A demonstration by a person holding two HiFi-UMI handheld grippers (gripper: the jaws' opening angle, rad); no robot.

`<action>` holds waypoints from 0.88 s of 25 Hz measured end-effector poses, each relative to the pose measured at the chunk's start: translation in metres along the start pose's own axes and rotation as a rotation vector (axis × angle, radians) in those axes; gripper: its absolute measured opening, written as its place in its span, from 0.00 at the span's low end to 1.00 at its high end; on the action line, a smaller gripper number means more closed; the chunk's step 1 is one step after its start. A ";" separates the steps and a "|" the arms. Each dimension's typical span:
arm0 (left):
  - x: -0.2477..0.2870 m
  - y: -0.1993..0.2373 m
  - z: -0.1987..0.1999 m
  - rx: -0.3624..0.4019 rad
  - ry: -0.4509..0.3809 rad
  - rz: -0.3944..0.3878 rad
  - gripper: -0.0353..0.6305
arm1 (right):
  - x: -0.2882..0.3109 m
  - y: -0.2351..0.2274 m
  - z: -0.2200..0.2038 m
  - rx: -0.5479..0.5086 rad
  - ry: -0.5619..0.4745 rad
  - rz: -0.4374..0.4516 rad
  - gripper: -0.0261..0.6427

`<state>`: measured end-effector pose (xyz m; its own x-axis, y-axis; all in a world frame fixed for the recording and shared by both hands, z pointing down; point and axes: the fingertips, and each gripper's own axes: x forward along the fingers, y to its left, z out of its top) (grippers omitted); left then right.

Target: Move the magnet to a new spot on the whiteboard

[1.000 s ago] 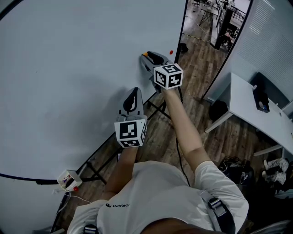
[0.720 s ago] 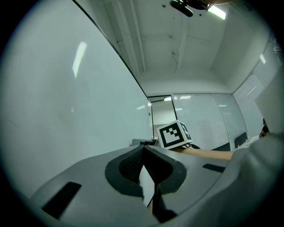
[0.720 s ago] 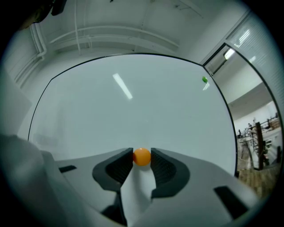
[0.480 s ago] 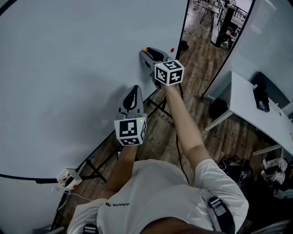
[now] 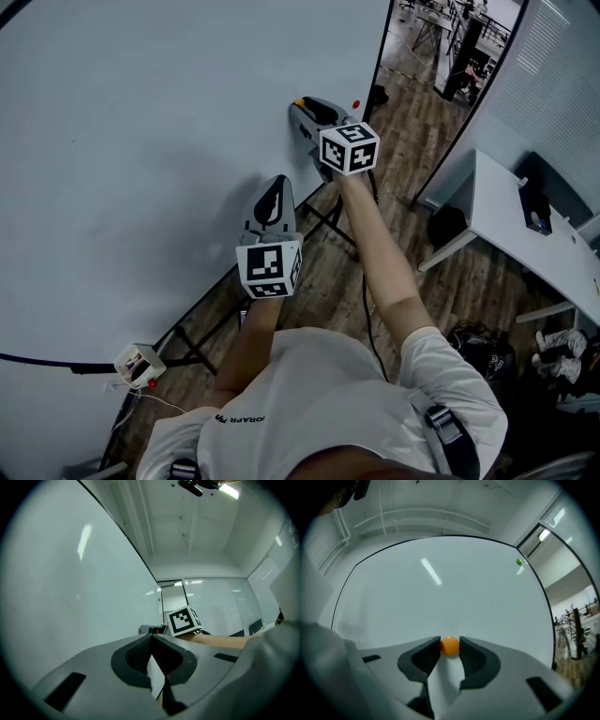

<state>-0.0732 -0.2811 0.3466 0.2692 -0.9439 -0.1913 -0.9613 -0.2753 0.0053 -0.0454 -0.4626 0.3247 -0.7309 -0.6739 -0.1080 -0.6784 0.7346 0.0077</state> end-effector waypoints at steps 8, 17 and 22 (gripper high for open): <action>0.000 0.002 -0.002 -0.003 0.004 0.007 0.06 | 0.003 -0.001 0.000 0.032 -0.007 0.020 0.24; -0.001 0.007 -0.006 -0.009 0.010 0.014 0.06 | 0.002 -0.001 -0.003 0.033 -0.012 0.006 0.26; -0.002 0.008 -0.008 -0.011 0.011 0.010 0.06 | -0.003 0.000 -0.007 0.012 -0.004 -0.011 0.29</action>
<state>-0.0810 -0.2826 0.3548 0.2599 -0.9486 -0.1807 -0.9634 -0.2674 0.0177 -0.0440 -0.4611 0.3319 -0.7233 -0.6814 -0.1123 -0.6853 0.7283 -0.0054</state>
